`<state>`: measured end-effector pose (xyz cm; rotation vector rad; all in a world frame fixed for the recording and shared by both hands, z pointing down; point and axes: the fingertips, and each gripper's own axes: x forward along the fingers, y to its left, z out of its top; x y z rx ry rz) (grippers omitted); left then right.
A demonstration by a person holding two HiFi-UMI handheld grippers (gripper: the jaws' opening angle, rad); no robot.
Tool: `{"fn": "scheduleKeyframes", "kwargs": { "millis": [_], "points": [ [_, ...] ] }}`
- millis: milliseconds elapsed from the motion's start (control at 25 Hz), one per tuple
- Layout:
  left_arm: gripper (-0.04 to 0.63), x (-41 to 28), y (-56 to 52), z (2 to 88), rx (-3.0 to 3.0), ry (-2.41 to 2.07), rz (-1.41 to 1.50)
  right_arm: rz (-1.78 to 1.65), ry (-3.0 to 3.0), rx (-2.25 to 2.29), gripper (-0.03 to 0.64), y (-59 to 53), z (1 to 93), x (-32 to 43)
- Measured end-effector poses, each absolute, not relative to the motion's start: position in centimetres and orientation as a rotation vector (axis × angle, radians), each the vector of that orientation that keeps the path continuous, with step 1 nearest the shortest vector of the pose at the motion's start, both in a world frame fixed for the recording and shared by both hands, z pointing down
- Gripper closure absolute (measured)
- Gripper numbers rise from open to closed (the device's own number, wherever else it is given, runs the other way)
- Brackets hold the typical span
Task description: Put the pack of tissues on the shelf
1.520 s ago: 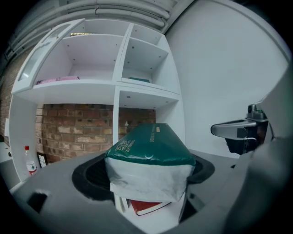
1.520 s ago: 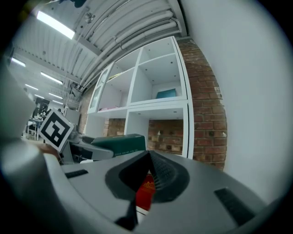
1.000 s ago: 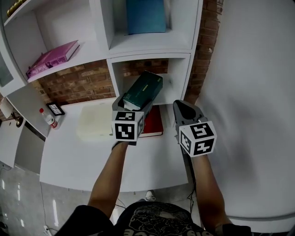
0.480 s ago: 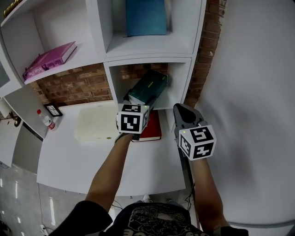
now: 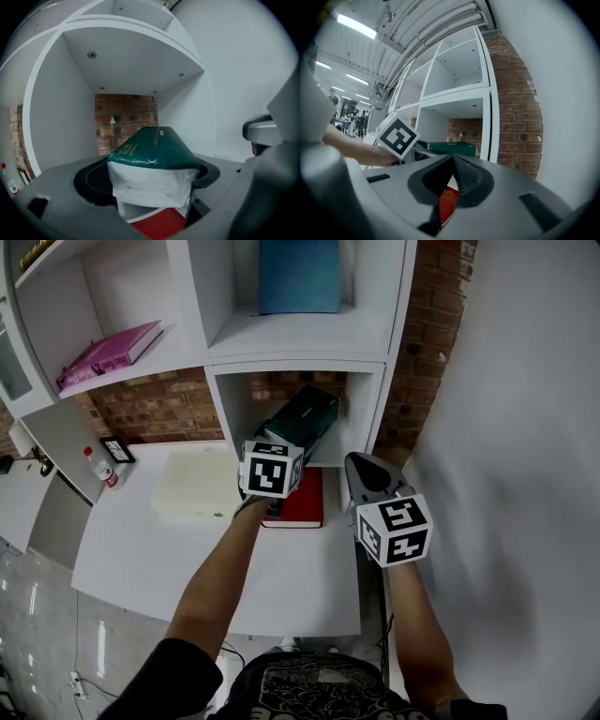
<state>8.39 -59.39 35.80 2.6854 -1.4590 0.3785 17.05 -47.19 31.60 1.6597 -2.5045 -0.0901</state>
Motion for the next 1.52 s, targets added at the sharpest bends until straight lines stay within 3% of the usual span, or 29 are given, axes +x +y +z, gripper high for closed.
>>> {"fn": "scheduleKeyframes", "kwargs": {
  "millis": [1160,1520],
  "points": [
    [0.11,7.2,-58.1,35.5,2.643,-1.469,0.383,-0.036,-2.6,1.564,0.612,-46.9,32.3,16.8],
    [0.164,4.9,-55.5,32.4,2.685,-1.511,0.28,-0.027,-2.655,1.521,0.613,-46.8,31.8,14.9]
  ]
}}
